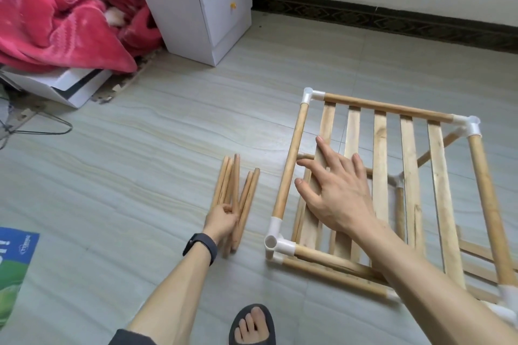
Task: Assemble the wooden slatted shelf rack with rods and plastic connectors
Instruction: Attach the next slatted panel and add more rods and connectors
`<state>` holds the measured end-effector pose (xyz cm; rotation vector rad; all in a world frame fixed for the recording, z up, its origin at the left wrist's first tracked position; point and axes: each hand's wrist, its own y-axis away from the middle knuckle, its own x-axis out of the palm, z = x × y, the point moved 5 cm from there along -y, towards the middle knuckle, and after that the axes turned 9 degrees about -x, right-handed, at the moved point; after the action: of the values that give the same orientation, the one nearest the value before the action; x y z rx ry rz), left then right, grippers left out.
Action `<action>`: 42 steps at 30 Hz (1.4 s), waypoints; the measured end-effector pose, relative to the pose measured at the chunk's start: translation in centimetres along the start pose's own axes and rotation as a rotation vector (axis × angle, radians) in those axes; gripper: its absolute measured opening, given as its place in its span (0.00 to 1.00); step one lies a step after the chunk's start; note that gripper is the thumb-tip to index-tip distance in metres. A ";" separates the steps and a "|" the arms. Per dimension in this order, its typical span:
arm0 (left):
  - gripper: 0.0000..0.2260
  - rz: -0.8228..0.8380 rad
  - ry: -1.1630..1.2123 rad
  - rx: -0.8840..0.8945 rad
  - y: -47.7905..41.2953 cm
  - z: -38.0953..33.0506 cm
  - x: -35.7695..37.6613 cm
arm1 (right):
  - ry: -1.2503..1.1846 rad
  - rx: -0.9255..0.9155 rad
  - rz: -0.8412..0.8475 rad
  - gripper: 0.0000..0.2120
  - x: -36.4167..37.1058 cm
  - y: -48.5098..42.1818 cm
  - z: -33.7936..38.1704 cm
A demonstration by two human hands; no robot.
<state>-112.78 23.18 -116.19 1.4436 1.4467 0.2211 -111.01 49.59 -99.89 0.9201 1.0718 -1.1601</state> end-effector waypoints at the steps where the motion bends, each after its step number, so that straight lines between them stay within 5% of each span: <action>1: 0.18 0.086 0.161 0.007 0.7 -0.9 -0.7 | -0.004 -0.001 0.003 0.28 -0.1 0.0 0.0; 4: 0.20 0.286 0.429 0.140 4.3 -5.2 -3.8 | -0.052 -0.004 0.000 0.32 -0.6 0.5 0.4; 9: 0.13 0.387 0.363 0.477 11.6 -13.5 -8.0 | -0.392 0.059 -0.057 0.39 -3.0 0.0 0.7; 14: 0.13 0.448 0.253 0.607 17.0 -18.6 -8.0 | -0.892 0.194 -0.225 0.38 -7.4 -0.6 0.3; 19: 0.10 0.497 0.029 0.694 18.9 -20.1 -5.4 | -1.305 0.246 -0.401 0.22 -10.3 -1.1 -1.8; 22: 0.07 0.398 0.010 0.749 18.1 -20.7 -3.9 | -1.294 0.306 -0.505 0.14 -10.7 -1.2 -3.9; 25: 0.13 0.089 0.158 0.720 15.9 -21.8 -3.1 | -1.242 0.389 -0.646 0.14 -11.5 -1.1 -6.9; 28: 0.24 -0.056 -0.058 0.597 14.1 -22.2 -0.5 | -1.142 0.449 -0.770 0.17 -12.6 -1.8 -8.7; 33: 0.23 -0.289 -0.286 0.560 13.2 -21.6 2.2 | -0.908 0.350 -0.789 0.14 -14.0 -5.0 -7.7; 42: 0.22 -0.374 -0.336 0.613 13.4 -21.8 2.5 | -0.579 0.107 -0.703 0.12 -15.2 -9.9 -5.5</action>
<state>-119.63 39.87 -97.87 1.5444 1.5298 -0.7228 -122.60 56.83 -86.76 0.2210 0.8638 -1.9302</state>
